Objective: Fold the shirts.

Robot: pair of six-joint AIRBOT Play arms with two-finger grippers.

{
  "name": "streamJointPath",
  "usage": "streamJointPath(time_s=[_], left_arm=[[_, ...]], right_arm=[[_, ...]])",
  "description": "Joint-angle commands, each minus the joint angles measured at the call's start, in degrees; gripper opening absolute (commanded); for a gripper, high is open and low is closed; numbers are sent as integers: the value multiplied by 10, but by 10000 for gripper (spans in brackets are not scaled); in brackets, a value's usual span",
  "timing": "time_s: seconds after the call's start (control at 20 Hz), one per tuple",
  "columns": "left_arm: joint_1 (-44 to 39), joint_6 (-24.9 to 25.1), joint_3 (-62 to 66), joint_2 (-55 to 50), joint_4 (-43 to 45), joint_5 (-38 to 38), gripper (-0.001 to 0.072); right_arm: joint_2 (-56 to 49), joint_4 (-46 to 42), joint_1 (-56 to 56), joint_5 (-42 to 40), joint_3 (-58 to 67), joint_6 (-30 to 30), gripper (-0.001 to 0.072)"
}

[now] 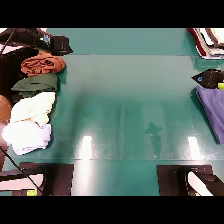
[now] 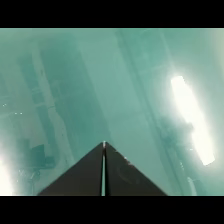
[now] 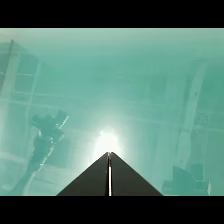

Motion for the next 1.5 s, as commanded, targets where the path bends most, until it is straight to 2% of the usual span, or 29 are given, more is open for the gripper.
streamJointPath(time_s=[0.0, 0.55, 0.65, 0.9, 0.95, 1.0, 1.05, 1.1, 1.2, 1.35, 1.45], left_arm=[[0, 0, 0, 0, 0, 0, 26], [0, 0, 0, 0, -4, 0, 26], [0, 0, 0, -1, -21, 19, 26], [0, 0, 0, -1, 44, 54, 27], [0, 3, 0, -1, 64, 62, 65], [0, 4, 0, -2, 99, 77, 408], [0, -10, 0, -8, 145, 102, 706], [2, -33, -1, -20, 200, 120, 662], [20, -75, -1, -61, 261, 139, 662], [69, -115, -1, -152, 258, 168, 662], [89, -123, 0, -206, 255, 193, 662]], right_arm=[[0, 0, 0, -1, 1, 0, 16], [0, 0, 0, -1, 1, 0, 17], [0, 0, 0, -1, 1, 0, 17], [0, 0, 0, -1, 1, 0, 17], [0, 0, 0, -1, 1, 0, 16], [0, 1, 0, 0, 1, 0, 16], [0, 1, 0, 0, 1, 0, 16], [0, 1, 0, 0, 1, 0, 17], [0, 1, 0, 0, 1, 0, 17], [0, 1, 0, -1, 1, 0, 16], [0, 1, 0, 0, 1, 0, 17]])
